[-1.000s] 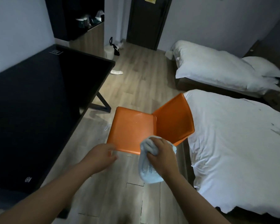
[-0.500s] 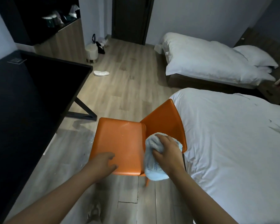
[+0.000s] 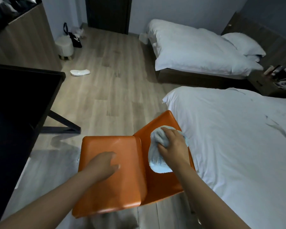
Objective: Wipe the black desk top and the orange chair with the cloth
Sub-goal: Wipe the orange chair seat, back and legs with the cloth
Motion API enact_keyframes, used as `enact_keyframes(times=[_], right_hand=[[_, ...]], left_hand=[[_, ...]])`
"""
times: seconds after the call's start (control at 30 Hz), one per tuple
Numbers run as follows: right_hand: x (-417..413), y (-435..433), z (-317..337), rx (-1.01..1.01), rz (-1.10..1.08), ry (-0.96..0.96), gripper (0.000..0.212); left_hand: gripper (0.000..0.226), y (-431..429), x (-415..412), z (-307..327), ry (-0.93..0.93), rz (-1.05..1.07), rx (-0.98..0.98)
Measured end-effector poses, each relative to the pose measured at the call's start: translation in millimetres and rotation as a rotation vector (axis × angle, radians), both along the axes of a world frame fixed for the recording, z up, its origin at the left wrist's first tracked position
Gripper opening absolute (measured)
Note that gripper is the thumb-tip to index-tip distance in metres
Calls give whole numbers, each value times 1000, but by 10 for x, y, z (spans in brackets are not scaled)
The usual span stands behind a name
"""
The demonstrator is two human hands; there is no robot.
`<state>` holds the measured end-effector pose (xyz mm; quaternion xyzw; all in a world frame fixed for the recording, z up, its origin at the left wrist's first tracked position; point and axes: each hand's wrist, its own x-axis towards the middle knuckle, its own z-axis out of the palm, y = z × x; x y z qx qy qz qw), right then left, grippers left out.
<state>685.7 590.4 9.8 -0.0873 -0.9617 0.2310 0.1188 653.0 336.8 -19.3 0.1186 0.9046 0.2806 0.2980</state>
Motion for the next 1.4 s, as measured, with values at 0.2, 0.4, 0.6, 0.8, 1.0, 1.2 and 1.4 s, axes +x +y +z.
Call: enact_keyframes(times=[0.2,0.4,0.6,0.8,1.0,1.2,1.4], right_hand=[[-715,530,-204,54,-20,44,54],[-1298,1080,-652,43,-62,43,55],[-1784,1547,-1325,95,-70,19,59],[-2006,1539,-1856,178,-130,133,65],[-2118,1333,-2128,325,-297,403,61],[-2125,1347,-2267,492,-316,471,58],[-2161,1305,-2460,574,-316,556,57]], left_hand=[[62,451,-532,-195,19,9,-13],[60,1065,-931,-443,82,5,-35],[60,1511,-1210,-971,95,-21,-68],[58,1736,-1505,-1644,181,-71,-53],[58,1733,-1590,-2381,289,-101,2],[47,1600,-1530,-2964,463,-130,39],[95,1358,-1656,-3618,454,-222,-134]])
